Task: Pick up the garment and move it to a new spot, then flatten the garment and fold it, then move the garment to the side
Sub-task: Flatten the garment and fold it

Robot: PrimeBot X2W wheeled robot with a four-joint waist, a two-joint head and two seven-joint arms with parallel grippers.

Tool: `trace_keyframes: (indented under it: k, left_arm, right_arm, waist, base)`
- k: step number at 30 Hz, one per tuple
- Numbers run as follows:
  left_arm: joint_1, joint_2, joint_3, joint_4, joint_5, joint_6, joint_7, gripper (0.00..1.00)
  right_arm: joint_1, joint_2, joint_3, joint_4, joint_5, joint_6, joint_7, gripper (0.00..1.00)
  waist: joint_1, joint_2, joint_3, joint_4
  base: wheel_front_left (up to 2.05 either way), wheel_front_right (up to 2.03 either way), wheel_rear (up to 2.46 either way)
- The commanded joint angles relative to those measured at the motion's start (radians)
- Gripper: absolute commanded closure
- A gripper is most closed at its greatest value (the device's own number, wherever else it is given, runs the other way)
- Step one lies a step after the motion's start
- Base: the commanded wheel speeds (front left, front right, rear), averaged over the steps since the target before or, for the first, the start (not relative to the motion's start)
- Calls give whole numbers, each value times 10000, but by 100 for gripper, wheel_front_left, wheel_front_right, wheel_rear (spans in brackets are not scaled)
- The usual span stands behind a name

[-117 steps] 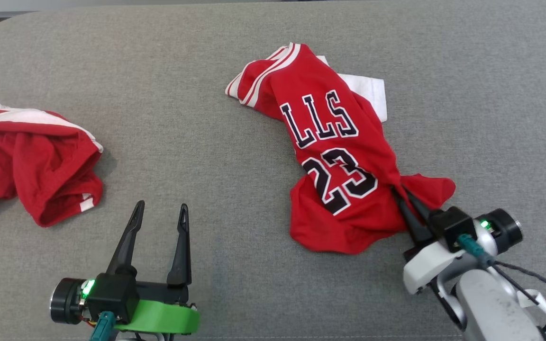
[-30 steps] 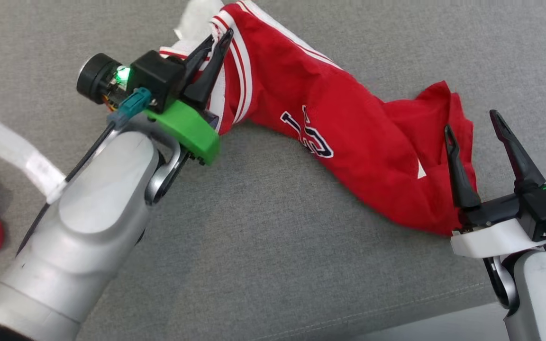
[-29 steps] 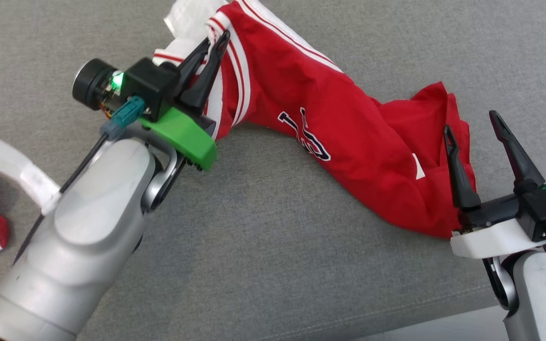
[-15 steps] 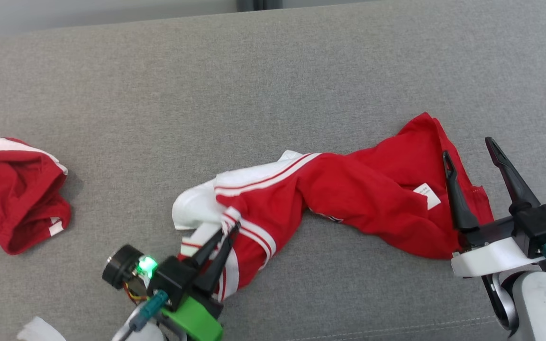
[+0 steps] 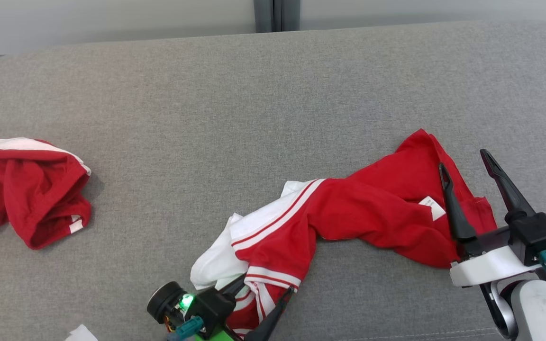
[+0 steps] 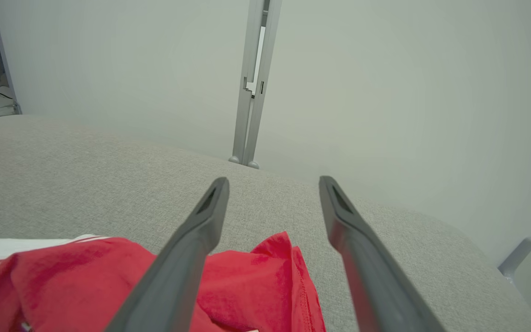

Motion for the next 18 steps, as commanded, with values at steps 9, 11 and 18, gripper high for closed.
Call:
trace_keyframes:
  k: [9, 11, 18]
  left_arm:
    - [41, 825, 1396, -1432, -1641, 400, 946, 0]
    - [-107, 1094, 1737, -1690, -1867, 483, 1083, 0]
    - [-877, 1312, 1997, -1317, -2107, 417, 1832, 0]
  right_arm:
    - [-35, -47, -144, -77, 52, -18, -3, 0]
    - [-98, -16, -112, -94, 30, -18, -3, 0]
    - [-323, -44, -21, -105, 82, -18, -3, 0]
  waist:
    - [0, 0, 144, -183]
    - [0, 0, 223, -226]
    - [0, 0, 569, -297]
  base:
    - [0, 0, 0]
    - [0, 0, 0]
    - [0, 0, 0]
